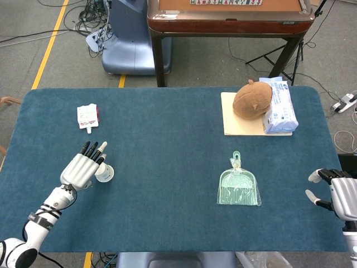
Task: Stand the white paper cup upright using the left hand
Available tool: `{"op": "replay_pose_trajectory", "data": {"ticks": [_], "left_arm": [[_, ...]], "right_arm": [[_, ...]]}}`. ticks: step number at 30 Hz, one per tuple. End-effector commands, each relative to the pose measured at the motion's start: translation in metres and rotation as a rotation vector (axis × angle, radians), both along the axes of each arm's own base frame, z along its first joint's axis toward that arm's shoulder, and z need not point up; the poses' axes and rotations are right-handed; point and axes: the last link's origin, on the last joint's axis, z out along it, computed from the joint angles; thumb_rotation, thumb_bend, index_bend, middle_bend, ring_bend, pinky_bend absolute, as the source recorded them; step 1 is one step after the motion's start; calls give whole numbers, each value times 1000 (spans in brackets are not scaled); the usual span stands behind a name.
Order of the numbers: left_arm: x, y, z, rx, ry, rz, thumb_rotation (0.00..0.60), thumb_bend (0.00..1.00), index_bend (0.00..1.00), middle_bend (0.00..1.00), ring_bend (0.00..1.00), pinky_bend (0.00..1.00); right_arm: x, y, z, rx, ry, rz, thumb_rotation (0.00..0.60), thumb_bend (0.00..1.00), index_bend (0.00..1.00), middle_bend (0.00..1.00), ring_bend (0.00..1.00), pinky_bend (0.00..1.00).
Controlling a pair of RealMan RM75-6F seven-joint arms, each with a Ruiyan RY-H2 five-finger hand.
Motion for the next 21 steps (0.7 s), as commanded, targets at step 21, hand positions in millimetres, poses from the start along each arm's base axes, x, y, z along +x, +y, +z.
{"op": "replay_pose_trajectory", "data": {"ticks": [21], "left_arm": [[-12,9,-24,-16,40,47,600,66,255,0,0,70]], "right_arm": [[1,0,-1,5,-5,2,600,197,527,520,438,466]]}}
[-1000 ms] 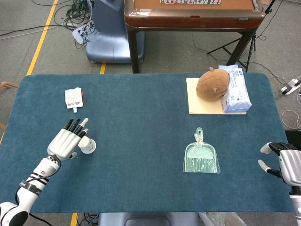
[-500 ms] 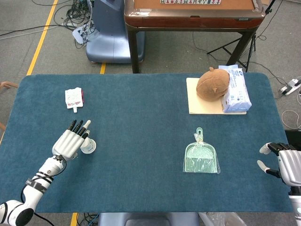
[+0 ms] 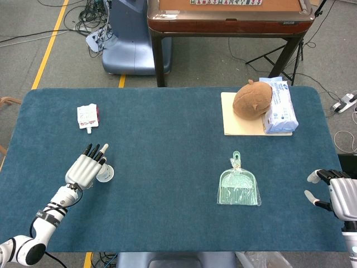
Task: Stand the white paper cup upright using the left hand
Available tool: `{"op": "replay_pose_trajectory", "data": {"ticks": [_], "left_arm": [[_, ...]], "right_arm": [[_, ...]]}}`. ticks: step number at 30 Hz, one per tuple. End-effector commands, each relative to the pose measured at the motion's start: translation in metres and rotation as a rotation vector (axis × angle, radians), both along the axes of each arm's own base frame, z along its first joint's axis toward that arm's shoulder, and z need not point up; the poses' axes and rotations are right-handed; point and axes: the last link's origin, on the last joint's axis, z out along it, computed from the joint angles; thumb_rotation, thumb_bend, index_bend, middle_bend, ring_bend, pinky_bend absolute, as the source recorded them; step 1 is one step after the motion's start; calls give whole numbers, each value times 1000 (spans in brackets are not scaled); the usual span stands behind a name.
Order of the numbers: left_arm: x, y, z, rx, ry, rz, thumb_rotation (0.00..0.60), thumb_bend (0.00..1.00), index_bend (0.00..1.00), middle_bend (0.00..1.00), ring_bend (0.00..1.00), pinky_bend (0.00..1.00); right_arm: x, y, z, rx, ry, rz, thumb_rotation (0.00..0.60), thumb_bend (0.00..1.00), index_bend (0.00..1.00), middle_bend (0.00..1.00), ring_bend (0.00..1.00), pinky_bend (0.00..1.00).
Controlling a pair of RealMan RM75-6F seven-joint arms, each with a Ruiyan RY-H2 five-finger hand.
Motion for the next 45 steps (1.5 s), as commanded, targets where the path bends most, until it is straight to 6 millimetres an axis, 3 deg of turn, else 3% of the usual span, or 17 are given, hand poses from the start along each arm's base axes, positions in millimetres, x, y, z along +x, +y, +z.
{"op": "replay_pose_trajectory", "data": {"ticks": [1,34,45], "left_arm": [[-2,1,-3,-3,7,3,600,66,261,0,0,70],[-6,4,-9,44,-66,-39,600,67,457,0,0,70],[-18,4,11,56,-435,229,600,67,464,0,0,70]], "right_arm": [[0,0,0,0,-1,0,600,197,526,520,438,466],[0,0,-1,6,-4,0,600,196,526,520,438,466],[1,0,-3,14,0,1,600,197,527,520,438,466]]}}
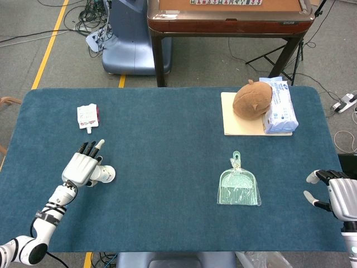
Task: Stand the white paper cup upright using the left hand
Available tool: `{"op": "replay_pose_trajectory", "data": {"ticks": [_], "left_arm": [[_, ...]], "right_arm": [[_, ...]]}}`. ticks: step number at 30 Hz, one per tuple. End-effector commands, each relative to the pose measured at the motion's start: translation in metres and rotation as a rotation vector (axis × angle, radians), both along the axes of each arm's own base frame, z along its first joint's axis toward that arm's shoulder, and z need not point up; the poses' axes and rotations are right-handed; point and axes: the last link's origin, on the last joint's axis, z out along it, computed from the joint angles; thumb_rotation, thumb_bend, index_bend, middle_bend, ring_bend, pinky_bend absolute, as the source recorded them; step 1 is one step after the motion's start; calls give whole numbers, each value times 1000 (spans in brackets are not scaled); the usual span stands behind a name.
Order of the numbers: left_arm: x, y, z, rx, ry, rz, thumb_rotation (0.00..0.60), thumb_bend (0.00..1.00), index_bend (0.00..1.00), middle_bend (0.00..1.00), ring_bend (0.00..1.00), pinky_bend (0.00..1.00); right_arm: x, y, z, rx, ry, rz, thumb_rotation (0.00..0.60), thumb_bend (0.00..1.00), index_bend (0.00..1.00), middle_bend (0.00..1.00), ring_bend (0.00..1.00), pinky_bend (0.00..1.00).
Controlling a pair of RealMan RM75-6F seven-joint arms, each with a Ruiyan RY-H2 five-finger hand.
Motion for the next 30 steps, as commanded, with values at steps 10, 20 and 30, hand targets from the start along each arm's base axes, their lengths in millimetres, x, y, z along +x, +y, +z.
{"op": "replay_pose_trajectory", "data": {"ticks": [10,20,30], "left_arm": [[-30,-8,5,18,-515,315,600,67,464,0,0,70],[-50,-15,-11,21,-784,441,600,67,459,0,0,70],[-65,-19,-14,53,-934,420,600,67,435,0,0,70]], "right_arm": [[-1,0,-4,14,6,-1,600,197,527,520,438,466],[-1,1,-3,11,4,-1,600,197,527,520,438,466],[-1,1,-3,15,5,0,600,197,526,520,438,465]]}}
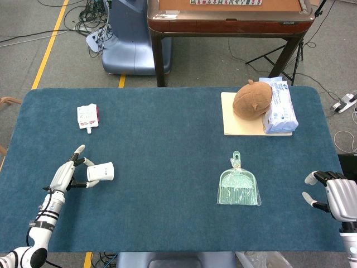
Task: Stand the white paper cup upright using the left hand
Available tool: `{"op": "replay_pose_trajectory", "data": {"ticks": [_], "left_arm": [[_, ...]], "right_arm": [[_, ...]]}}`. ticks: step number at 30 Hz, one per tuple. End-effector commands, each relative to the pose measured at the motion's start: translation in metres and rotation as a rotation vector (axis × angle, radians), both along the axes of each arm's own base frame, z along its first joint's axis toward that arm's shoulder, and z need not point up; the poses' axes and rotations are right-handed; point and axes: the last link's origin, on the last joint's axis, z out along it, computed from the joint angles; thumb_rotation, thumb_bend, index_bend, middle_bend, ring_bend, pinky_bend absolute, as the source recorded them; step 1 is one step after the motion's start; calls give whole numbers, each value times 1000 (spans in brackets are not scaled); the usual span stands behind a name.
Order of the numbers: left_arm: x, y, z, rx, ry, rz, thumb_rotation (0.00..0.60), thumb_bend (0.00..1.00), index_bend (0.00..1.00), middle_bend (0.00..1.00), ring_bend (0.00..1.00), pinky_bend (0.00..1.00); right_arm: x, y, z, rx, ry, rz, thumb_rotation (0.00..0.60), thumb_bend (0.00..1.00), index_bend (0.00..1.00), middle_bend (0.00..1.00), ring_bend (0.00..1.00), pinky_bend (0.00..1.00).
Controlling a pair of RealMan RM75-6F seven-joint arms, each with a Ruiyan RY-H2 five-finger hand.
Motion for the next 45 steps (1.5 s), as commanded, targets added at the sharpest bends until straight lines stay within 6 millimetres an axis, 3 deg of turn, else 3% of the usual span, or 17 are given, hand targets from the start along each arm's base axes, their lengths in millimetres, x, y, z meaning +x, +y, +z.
{"op": "replay_pose_trajectory", "data": {"ticks": [1,8,19,29,38,45], "left_arm": [[-6,-3,-3,30,-36,-19,600,67,424,0,0,69],[-19,-8,-6,13,-25,-31,600,67,276,0,0,41],[-26,-12,-1,17,9,-24,600,66,174,0,0,33],[3,-6,17,-42,148,-84,600,66,218,0,0,33],[27,0,16,-122,314,-109,600,66,218,0,0,0],[39,11,18,-82,538,-179,600,66,207,0,0,0]], "right_arm": [[0,0,0,1,1,0,600,197,527,520,438,466],[0,0,-1,3,2,0,600,197,526,520,438,466],[0,0,-1,2,0,1,600,197,526,520,438,466],[1,1,1,-5,3,6,600,197,527,520,439,466],[4,3,11,-47,0,17,600,197,526,520,438,466],[3,3,12,-47,-3,13,600,197,527,520,438,466]]}}
